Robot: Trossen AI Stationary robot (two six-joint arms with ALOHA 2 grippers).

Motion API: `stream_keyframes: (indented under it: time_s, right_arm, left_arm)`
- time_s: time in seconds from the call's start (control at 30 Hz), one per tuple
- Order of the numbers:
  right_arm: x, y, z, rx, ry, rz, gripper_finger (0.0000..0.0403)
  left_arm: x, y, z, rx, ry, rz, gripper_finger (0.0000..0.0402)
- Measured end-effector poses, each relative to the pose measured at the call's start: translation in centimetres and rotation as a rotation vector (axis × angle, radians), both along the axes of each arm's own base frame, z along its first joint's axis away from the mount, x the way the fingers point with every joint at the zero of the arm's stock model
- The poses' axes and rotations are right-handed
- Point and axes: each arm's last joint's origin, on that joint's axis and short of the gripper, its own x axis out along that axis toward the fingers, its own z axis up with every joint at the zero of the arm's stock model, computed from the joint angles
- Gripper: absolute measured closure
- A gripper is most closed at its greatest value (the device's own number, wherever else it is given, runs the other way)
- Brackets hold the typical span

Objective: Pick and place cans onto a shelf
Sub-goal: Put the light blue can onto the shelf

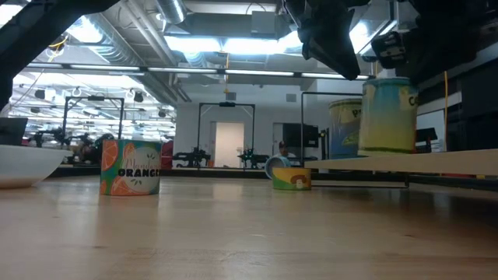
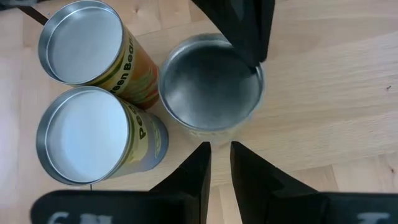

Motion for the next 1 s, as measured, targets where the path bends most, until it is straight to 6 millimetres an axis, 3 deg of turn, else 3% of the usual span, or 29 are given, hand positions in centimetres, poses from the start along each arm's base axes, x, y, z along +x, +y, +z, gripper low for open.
stream_keyframes:
  time_s: [0.37, 0.57, 1.0]
  right_arm:
    - [-1.7, -0.4, 1.4, 0.123, -0.03, -0.143, 0.0401]
    - [-3.2, -0.9, 1.3, 0.147, 0.045, -0.27, 0.0401]
    - [-3.5, -1.0, 1.7, 0.162, 0.017, -0.271, 0.0401]
  left_arm:
    - [0.0, 0.0, 0.0, 0.0, 0.0, 0.0, 0.0347]
    - [0.0, 0.0, 0.0, 0.0, 0.0, 0.0, 0.0347]
    - [0.0, 0.0, 0.0, -0.001, 0.0, 0.001, 0.0347]
